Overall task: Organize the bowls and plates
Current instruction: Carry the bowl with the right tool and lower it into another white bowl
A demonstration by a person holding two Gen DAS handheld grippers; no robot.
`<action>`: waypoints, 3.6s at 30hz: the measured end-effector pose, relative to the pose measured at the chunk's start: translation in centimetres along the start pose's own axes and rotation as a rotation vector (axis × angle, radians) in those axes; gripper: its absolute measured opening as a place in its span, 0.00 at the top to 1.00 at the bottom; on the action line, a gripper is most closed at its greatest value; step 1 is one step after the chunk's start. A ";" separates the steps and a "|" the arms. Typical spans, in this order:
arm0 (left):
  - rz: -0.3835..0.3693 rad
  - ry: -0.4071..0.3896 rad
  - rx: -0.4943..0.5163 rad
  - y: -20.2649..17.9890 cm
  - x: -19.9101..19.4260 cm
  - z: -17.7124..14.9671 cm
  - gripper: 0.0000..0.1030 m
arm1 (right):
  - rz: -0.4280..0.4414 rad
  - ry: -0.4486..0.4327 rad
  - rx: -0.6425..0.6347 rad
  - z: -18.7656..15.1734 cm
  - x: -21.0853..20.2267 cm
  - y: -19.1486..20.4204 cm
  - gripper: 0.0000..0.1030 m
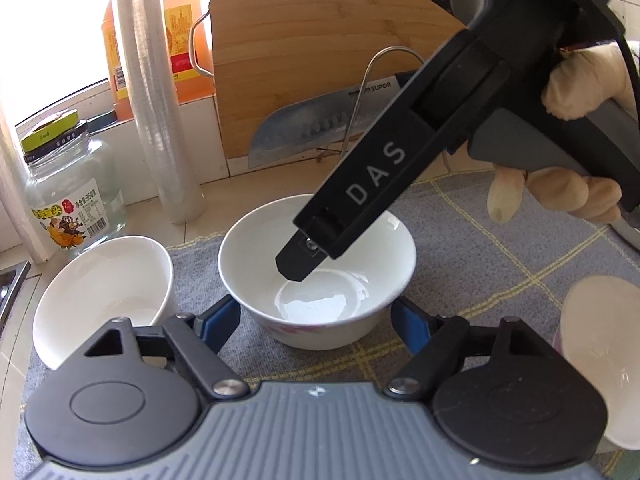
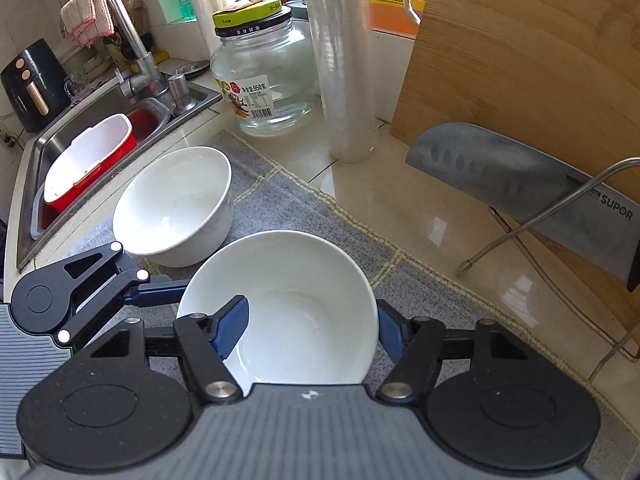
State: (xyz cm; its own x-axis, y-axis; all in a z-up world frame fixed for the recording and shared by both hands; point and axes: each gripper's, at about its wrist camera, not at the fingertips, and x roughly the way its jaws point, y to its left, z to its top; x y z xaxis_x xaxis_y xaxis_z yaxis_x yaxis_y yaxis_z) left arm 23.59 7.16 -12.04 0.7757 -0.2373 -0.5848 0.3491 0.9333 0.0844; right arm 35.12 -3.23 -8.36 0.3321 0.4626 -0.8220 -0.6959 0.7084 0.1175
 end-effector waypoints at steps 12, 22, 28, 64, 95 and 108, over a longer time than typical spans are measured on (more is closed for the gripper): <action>-0.006 0.016 0.007 -0.2 -0.6 0.0 0.20 | -0.001 -0.004 0.000 -0.3 -0.7 0.5 0.29; -0.026 0.024 0.036 -0.7 -3.2 0.4 0.20 | 0.034 -0.035 0.016 -0.9 -3.6 2.1 0.29; -0.040 0.025 0.050 -1.3 -4.6 0.3 0.20 | 0.035 -0.051 0.018 -1.8 -5.3 3.0 0.29; -0.167 -0.028 0.130 -8.4 -10.6 -0.4 0.20 | -0.073 -0.097 0.077 -10.2 -14.3 4.8 0.29; -0.271 0.091 0.152 -11.8 -9.0 -2.2 0.20 | -0.095 -0.017 0.160 -15.0 -14.0 4.0 0.29; -0.284 0.095 0.161 -11.9 -8.9 -2.1 0.20 | -0.095 -0.015 0.169 -15.2 -13.9 3.6 0.29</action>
State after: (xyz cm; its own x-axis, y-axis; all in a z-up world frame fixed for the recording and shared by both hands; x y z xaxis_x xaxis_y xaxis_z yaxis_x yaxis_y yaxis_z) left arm 11.39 -1.29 -9.52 0.5856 -0.4489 -0.6750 0.6290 0.7769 0.0291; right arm 18.28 -15.19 -5.01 0.4015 0.3959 -0.8259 -0.5446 0.8282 0.1322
